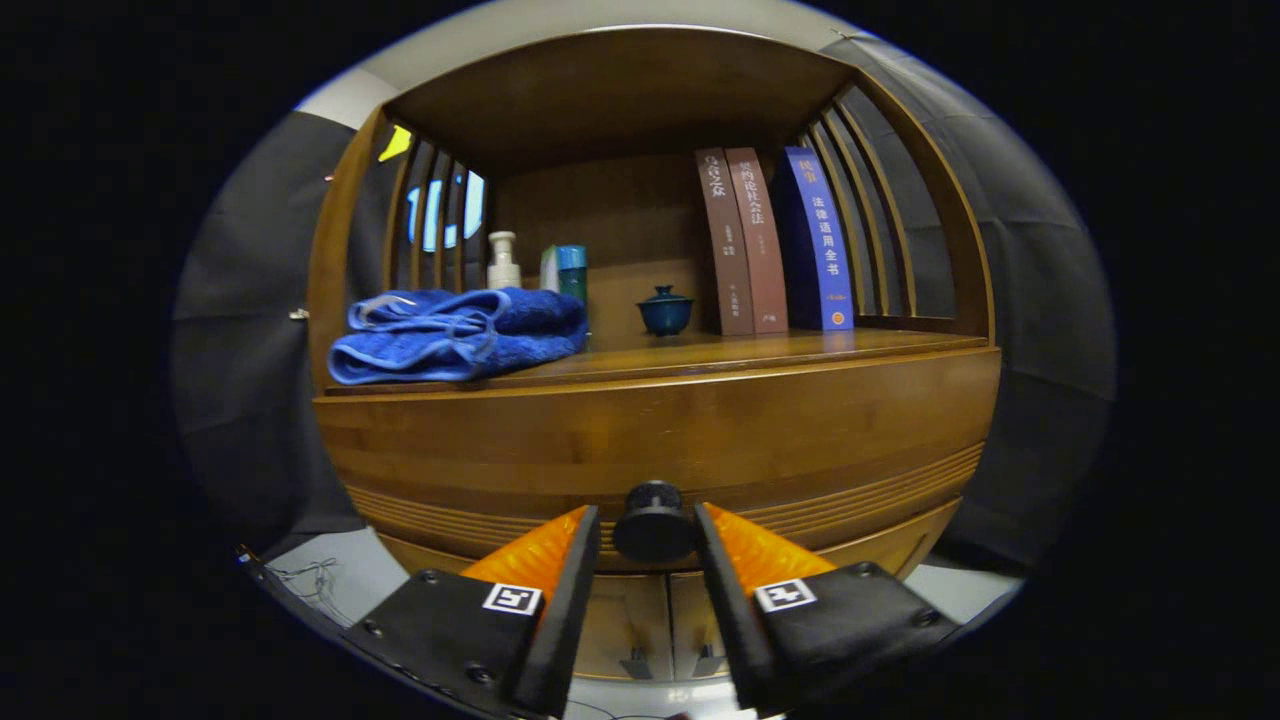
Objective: Pull open the drawer, take out the items inside it, and place them on the countertop above the cabinet.
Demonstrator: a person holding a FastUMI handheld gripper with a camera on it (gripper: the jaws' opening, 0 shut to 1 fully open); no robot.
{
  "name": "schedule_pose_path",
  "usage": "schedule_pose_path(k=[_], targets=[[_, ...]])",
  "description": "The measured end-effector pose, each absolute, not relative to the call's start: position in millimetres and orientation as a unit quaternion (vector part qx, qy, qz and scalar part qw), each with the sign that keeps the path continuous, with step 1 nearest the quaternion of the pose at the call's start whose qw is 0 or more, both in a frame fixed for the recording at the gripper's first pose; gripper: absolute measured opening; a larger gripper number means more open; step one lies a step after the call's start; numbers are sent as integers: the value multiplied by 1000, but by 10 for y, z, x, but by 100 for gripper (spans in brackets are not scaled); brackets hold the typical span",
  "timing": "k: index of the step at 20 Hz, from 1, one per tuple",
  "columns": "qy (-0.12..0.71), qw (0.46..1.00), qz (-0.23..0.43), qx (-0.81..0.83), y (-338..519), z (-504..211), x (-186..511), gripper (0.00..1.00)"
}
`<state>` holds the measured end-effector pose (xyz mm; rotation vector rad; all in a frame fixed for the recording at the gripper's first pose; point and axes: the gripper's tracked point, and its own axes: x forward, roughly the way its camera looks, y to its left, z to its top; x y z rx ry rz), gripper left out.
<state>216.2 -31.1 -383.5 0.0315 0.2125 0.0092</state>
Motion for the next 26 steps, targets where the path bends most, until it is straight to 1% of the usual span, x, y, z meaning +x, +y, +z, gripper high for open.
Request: schedule_pose_path(k=[1,4,5,6,9,10,13,20,26], targets=[[113,993,7,31,-304,-3854,2103,52],[106,993,17,39,-293,-3885,2212,51],[98,995,18,24,-298,-3874,2208,46],[92,995,18,11,-300,-3886,2206,39],[102,994,14,20,-301,-3805,2170,24],[104,994,11,31,-301,-3893,2148,20],[104,994,12,38,-311,-3868,1935,20],[101,994,11,47,-356,-3800,1173,20],[104,993,11,52,-358,-3800,776,20]])
